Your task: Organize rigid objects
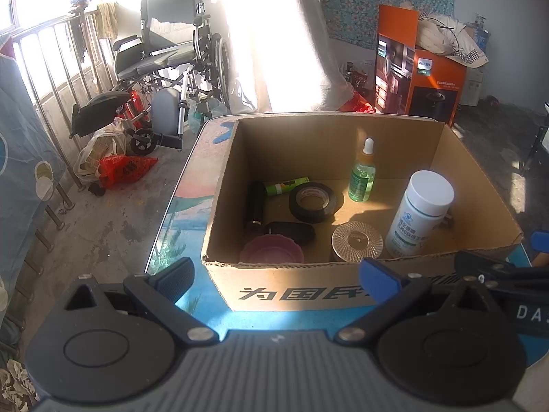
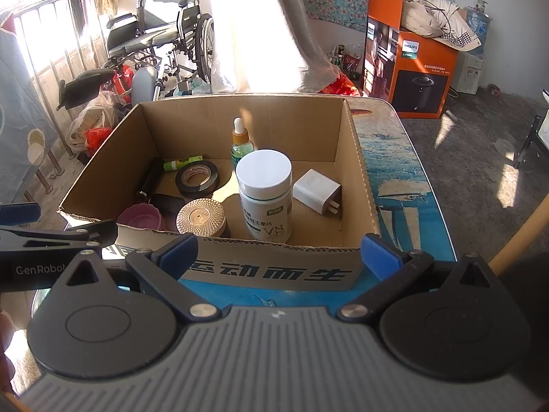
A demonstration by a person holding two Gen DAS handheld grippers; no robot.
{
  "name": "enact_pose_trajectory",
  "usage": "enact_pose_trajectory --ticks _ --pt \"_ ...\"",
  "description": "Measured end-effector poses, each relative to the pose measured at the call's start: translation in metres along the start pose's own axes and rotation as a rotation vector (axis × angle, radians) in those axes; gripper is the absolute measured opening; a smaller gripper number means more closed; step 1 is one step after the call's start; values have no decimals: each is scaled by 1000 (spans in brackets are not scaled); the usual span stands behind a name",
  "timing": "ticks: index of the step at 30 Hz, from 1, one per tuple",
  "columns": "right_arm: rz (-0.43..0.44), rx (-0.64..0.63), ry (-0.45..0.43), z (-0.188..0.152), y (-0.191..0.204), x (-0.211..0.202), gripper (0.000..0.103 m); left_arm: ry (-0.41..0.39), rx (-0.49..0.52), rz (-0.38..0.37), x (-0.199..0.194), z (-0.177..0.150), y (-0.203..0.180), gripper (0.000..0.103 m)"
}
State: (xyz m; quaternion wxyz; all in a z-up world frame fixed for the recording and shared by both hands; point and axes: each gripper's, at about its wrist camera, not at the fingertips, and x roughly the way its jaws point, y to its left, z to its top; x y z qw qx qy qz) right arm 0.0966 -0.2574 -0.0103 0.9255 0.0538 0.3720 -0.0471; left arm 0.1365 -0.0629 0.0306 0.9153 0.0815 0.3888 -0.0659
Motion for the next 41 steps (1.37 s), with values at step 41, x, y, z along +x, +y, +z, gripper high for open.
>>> enact_pose_trajectory --ticks 41 --pt "1 1 1 3 2 -3 102 0 -7 -2 -3 0 -1 102"
